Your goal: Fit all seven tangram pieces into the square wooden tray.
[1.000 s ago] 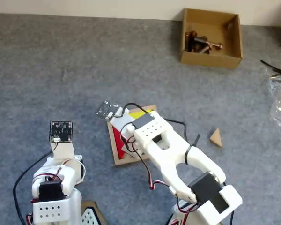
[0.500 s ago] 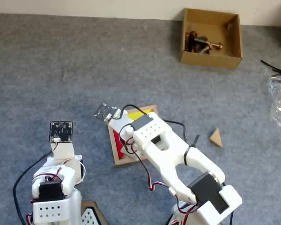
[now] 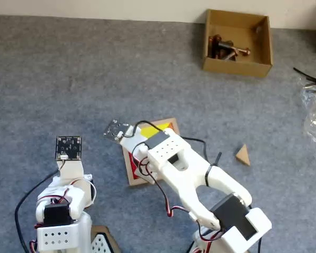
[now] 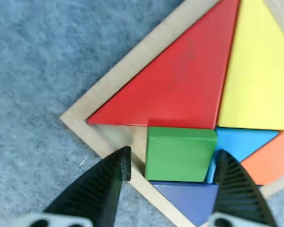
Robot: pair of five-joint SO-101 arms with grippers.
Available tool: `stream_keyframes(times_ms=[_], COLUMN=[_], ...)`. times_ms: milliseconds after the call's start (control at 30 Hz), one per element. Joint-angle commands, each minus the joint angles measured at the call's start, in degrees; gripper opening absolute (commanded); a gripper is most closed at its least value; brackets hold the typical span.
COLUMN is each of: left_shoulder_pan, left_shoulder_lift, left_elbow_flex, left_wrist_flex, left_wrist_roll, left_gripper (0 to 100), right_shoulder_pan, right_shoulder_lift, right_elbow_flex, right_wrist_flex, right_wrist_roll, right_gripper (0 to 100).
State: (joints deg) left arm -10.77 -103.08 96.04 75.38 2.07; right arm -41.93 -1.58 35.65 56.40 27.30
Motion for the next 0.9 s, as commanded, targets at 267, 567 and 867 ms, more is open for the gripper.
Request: stream_keyframes(times_ms=[267, 567, 867], left_shoulder_pan=[-0.5, -0.5, -0.5], left_shoulder_lift=[0.4, 0.4, 0.4], left_elbow_flex=[1.2, 1.2, 1.2], left_wrist_flex=[0.4, 0.4, 0.4], left_wrist_roll=[0.1, 0.1, 0.1], left_gripper=[0, 0, 0], right_shoulder_pan=[5.8, 7.3, 6.0], right_shoulder_lift=[0.1, 0.0, -0.1], right_elbow_flex=[0.0, -0.7, -4.2], right_wrist_flex=[-2.2, -3.8, -1.7], right_wrist_roll=[0.5, 0.6, 0.5], right_gripper=[26.5, 26.5, 26.5])
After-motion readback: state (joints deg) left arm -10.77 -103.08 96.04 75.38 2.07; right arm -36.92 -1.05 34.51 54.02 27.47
